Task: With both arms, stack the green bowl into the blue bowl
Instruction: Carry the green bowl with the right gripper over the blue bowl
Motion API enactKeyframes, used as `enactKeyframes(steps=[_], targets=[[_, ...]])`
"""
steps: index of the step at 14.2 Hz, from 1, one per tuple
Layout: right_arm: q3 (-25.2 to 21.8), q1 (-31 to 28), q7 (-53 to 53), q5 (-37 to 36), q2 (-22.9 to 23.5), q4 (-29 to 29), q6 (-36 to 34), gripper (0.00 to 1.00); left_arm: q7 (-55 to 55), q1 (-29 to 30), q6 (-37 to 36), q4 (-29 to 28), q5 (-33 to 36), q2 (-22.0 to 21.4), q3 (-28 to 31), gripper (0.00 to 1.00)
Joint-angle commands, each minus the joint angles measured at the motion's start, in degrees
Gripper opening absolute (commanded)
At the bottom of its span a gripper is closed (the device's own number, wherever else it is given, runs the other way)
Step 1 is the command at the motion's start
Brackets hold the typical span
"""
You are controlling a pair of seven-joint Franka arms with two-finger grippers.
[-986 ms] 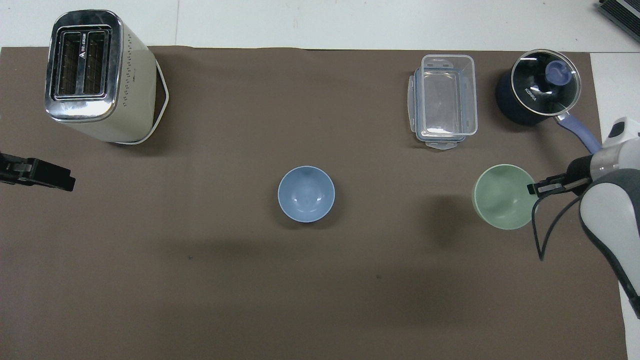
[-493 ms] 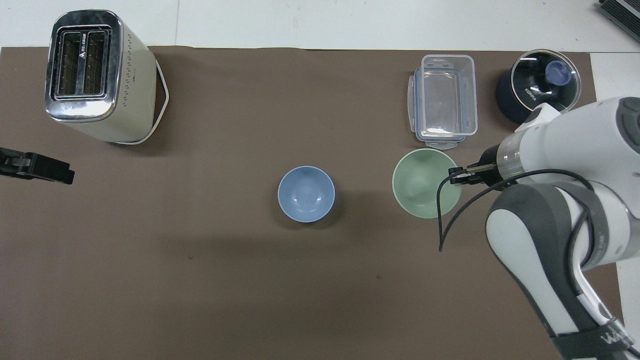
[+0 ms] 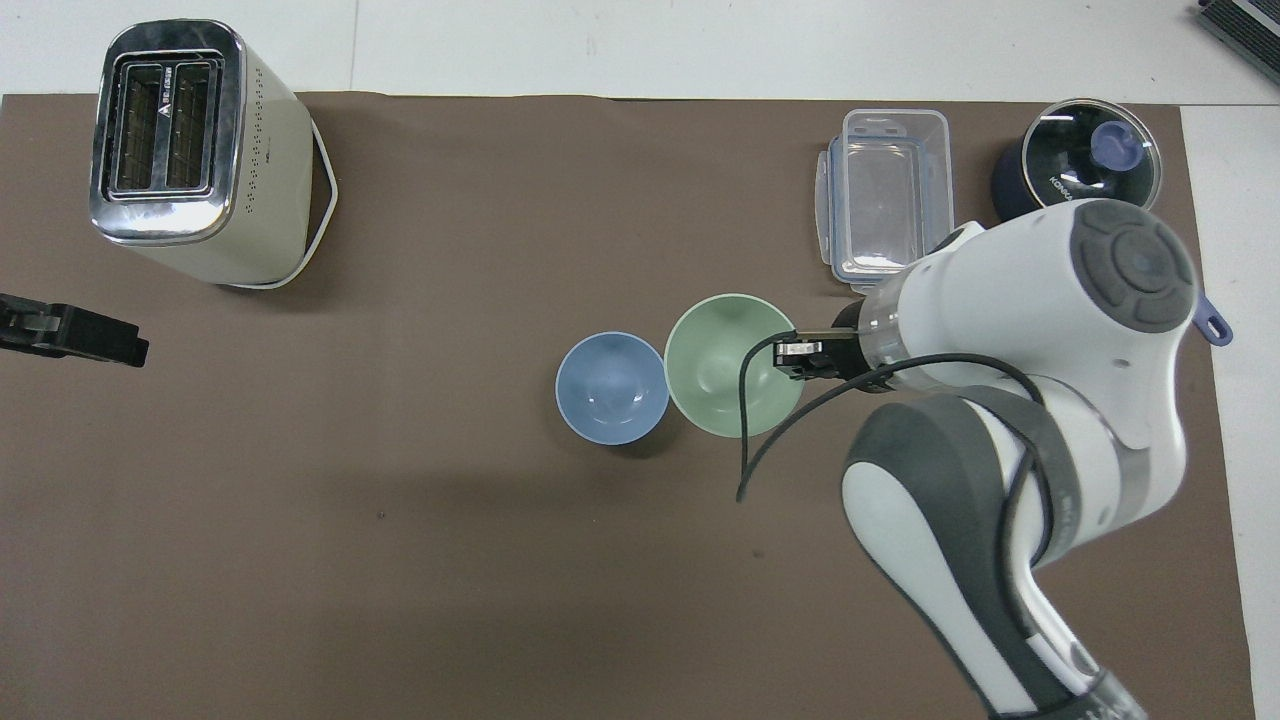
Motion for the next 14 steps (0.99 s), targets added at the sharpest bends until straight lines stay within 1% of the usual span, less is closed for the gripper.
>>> enactKeyframes(steps=[1, 3, 5, 7, 8, 14], targets=[[-0.07, 2.30, 2.95, 1.32, 3.36, 2.44, 3.62, 0.00, 0.60, -0.35, 0.39, -0.30, 1.28, -0.44, 0.05, 1.00], [0.45, 2.48, 4.44, 1.23, 4.16, 2.62, 4.34, 0.00, 0.43, -0.35, 0.39, -0.56, 1.02, -0.62, 0.05, 1.00], [1.07, 5.53, 7.77, 0.18, 7.22, 2.97, 6.35, 0.00, 0.43, -0.26, 0.39, -0.56, 0.93, -0.62, 0.05, 1.00], [1.07, 6.78, 9.28, -0.26, 9.95, 6.38, 7.85, 0.00, 0.34, 0.17, 0.39, -0.56, 1.02, -0.71, 0.05, 1.00], [1.07, 6.96, 9.89, -0.44, 10.39, 6.83, 7.86, 0.00, 0.34, 0.44, 0.39, -0.56, 0.93, -0.71, 0.05, 1.00], [1.07, 8.89, 11.39, -4.12, 14.17, 6.57, 11.28, 0.00, 0.34, 0.53, 0.48, -0.56, 0.93, -0.71, 0.14, 1.00]])
